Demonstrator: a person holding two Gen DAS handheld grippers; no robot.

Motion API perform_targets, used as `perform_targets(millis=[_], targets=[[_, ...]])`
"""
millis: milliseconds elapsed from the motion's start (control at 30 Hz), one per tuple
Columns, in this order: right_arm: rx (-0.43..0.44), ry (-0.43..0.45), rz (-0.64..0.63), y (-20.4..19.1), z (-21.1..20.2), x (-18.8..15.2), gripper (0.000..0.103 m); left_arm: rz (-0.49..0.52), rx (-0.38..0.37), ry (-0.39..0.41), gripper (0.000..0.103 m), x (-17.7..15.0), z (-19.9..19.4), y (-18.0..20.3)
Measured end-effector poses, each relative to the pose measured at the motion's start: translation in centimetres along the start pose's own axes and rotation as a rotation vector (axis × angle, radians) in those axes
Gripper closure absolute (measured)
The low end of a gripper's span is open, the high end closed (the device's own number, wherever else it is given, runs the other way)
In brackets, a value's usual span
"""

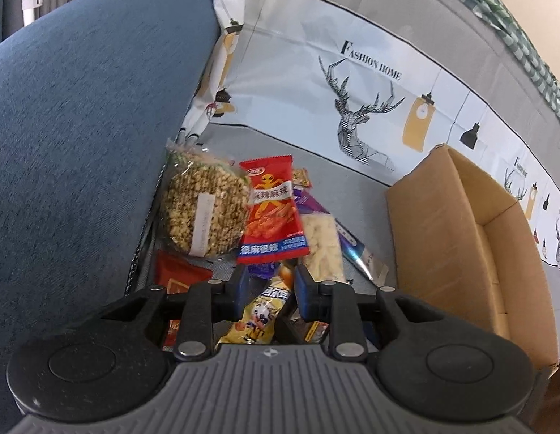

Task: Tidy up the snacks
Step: 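Reach the left gripper to the yellow snack bag while the right gripper reaches the chocolate bar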

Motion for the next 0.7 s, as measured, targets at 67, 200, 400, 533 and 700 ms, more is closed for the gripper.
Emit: perform_targets(millis=[67,200,400,533,700], targets=[[-0.04,-0.014,-0.007,-0.1,1.1,-0.2,0.019,-0.005,0.004,-0.006,0.069,-0.1,0.1,-0.3],[-0.061,-0.048,-0.02,0.0,3.0,-0.4,0.018,-0.014,0.006,-0.019,0.068,-0.3,0.4,-0.7],[-0.087,-0.061,-0.071,0.4,3.3,-0.4,0.02,-0.021,0.01,-0.025,0.065,-0.3,0.8,-0.7],[-0.062,-0.076,-0.099,0.6,2.9,-0.4,0.033,-0.015,0.011,-0.032,0.063,-0.4,1.0,-0.6],[-0.034,-0.103,-0.095,1.3,1.8,-0.1,0.059,-0.003,0.008,-0.049,0.06,-0.7,1.5,-0.3]])
Point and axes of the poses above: each gripper's, at about its wrist camera, not at the fingertips, and z roughly the way its jaws point, y to its right, x to its top, the point moved 7 cm from there along z, roughly the way its jaws point, and after that the axes turned 10 degrees about z, right-handed, at the moved point
